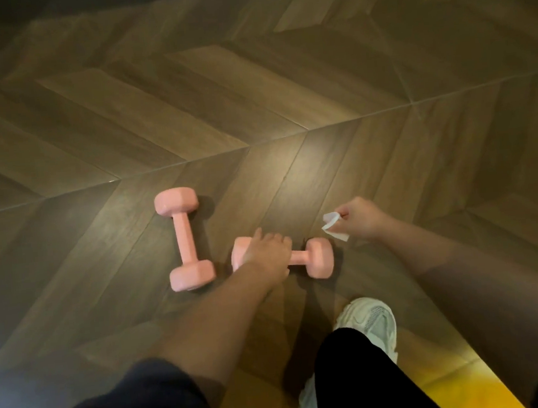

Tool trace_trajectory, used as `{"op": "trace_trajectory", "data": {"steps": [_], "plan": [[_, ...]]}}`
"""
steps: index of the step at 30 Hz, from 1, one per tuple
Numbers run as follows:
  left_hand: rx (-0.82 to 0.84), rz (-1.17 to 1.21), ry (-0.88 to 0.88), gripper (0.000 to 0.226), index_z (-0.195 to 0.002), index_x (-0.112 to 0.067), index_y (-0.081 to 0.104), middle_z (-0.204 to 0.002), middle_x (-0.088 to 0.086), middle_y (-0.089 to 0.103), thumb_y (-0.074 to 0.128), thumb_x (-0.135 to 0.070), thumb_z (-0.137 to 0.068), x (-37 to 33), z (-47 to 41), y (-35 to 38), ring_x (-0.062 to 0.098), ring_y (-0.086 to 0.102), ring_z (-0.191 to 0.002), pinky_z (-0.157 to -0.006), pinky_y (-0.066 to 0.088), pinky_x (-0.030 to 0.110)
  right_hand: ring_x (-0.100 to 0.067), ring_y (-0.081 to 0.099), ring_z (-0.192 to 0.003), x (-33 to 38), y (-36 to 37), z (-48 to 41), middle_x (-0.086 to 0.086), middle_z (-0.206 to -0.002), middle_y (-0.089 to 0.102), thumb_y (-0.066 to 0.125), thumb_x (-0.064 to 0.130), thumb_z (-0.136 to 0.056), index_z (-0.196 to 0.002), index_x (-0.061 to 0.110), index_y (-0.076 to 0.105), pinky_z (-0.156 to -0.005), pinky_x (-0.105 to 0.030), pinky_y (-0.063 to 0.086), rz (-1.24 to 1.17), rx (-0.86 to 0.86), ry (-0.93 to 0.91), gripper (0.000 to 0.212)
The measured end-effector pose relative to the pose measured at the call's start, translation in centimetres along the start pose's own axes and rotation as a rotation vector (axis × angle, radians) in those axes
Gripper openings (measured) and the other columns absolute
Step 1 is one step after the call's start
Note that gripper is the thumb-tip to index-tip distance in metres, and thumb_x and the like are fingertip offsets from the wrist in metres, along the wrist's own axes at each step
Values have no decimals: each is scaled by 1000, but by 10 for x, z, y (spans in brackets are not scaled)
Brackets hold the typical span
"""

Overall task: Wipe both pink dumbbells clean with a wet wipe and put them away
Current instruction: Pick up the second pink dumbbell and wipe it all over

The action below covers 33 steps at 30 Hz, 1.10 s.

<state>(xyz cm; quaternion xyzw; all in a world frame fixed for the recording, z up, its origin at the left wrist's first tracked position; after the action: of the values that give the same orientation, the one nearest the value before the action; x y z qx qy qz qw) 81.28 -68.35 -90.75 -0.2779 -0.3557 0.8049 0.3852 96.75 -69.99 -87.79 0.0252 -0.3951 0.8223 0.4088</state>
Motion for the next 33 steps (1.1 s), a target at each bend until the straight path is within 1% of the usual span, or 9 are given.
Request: {"op": "trace_trajectory", "data": {"steps": [4,9,11,14,16,21,25,29,33], "plan": [[51,113,-4,34,-131,-14,46,-132,11,54,52,-25,-99,-17,-19,20,28,53,-119,-102,41,43,-12,51,-74,-17,5,-1,-7,-78,61,69,24,-91,-97,1,75,-48,-15,32,-39,-8,6,25],[106,198,-59,33,-132,-14,43,-133,12,54,47,-24,-101,-12,-15,24,30,53,-120,-100,41,45,-15,54,-84,-30,3,6,-14,-94,65,69,15,-90,-106,-4,71,-50,-9,35,-145,14,52,25],[96,275,-66,31,-129,-12,44,-130,12,55,44,-28,-103,-8,-2,12,29,55,-116,-95,42,42,-18,56,-86,-25,-11,15,-17,-99,66,68,18,-91,-108,-3,71,-59,-19,40,-163,4,39,27],[29,389,-89,30,-122,-13,44,-120,11,59,45,-36,-102,7,34,-29,28,59,-103,-82,44,39,-21,55,-83,3,-46,40,-14,-90,62,66,20,-92,-104,-4,71,-70,-29,39,-207,-33,-16,27],[-12,425,-107,33,-123,-11,43,-120,13,61,45,-37,-102,16,65,-69,32,61,-103,-85,47,43,-22,56,-84,32,-74,68,-13,-92,62,64,18,-93,-106,-1,70,-72,-32,44,-272,-57,-61,25],[-194,381,-155,42,-116,-11,43,-117,18,63,46,-49,-99,20,171,-188,36,61,-102,-73,42,38,-14,58,-92,129,-146,177,-7,-100,65,52,2,-91,-109,7,71,-76,-25,49,-378,-154,-296,26],[-338,415,-153,42,-122,-13,40,-114,17,65,46,-48,-99,8,269,-246,36,61,-95,-76,47,42,-13,64,-96,187,-169,270,-11,-108,74,57,8,-83,-104,17,73,-86,-31,51,-617,-160,-486,28],[-516,634,-186,37,-120,-13,43,-105,10,64,48,-43,-99,-1,340,-261,30,60,-89,-76,46,40,-4,67,-86,213,-164,331,8,-92,76,53,1,-88,-100,23,71,-70,-15,50,-735,-155,-622,31],[-680,872,-190,22,-113,-20,45,-98,-1,66,49,-37,-100,-2,366,-255,21,63,-89,-74,47,36,1,65,-78,226,-144,343,3,-99,71,47,0,-94,-105,22,62,-69,-15,49,-688,-211,-624,28]]}}
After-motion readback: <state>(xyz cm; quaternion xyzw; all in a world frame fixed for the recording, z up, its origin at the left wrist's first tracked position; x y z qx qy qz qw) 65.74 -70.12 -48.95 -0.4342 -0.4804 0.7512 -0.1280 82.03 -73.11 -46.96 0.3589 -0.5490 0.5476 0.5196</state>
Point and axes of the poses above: each hand's wrist, its own z-axis away from the middle knuckle, its own y-axis out of the palm, x = y × z, the point moved 10 cm from there along -z, towards the middle knuckle
